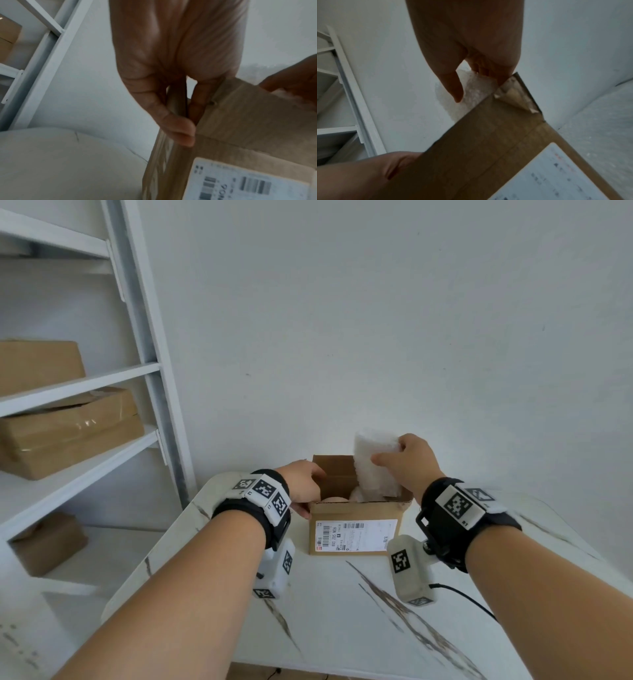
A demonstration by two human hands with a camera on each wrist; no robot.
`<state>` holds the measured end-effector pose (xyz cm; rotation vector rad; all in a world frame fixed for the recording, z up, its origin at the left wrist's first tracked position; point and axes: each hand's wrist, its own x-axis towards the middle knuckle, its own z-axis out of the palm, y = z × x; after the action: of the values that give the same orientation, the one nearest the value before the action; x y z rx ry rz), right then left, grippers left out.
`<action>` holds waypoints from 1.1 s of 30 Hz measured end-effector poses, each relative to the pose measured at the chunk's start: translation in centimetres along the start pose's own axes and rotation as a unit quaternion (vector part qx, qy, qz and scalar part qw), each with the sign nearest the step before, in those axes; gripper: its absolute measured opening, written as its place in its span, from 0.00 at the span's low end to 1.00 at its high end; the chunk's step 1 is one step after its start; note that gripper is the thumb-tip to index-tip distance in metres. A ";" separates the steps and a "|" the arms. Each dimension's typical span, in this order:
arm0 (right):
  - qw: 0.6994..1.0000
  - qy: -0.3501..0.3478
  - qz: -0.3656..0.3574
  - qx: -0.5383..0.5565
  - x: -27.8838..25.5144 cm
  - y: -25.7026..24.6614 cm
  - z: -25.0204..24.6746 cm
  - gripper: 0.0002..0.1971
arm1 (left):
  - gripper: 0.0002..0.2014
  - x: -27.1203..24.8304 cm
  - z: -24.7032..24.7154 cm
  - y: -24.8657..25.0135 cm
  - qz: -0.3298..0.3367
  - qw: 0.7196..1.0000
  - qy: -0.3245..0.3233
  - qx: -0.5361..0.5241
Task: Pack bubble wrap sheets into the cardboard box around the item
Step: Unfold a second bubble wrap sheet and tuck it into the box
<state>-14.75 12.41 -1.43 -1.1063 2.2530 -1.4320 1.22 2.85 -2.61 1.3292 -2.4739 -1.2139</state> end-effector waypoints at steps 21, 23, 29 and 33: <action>0.988 -0.096 0.051 -0.114 -2.6 -0.7 4.4 0.26 | 0.21 -0.7 3.7 -2.0 0.117 0.969 0.208 0.069; 0.982 -0.121 0.068 -0.131 -2.4 -0.6 4.4 0.30 | 0.26 -0.7 3.6 -2.3 0.120 0.967 0.219 0.051; 0.976 -0.141 0.046 -0.160 -2.2 -0.8 5.1 0.27 | 0.27 -0.2 3.1 -2.3 0.133 0.964 0.231 0.005; 0.953 -0.173 0.034 -0.246 -2.9 -3.1 5.3 0.06 | 0.28 0.0 3.1 -2.1 0.140 0.962 0.234 0.001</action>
<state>-8.35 10.21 -1.90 -1.2792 2.4036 -0.5894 1.37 4.10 -6.13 1.0624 -2.2184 -0.7306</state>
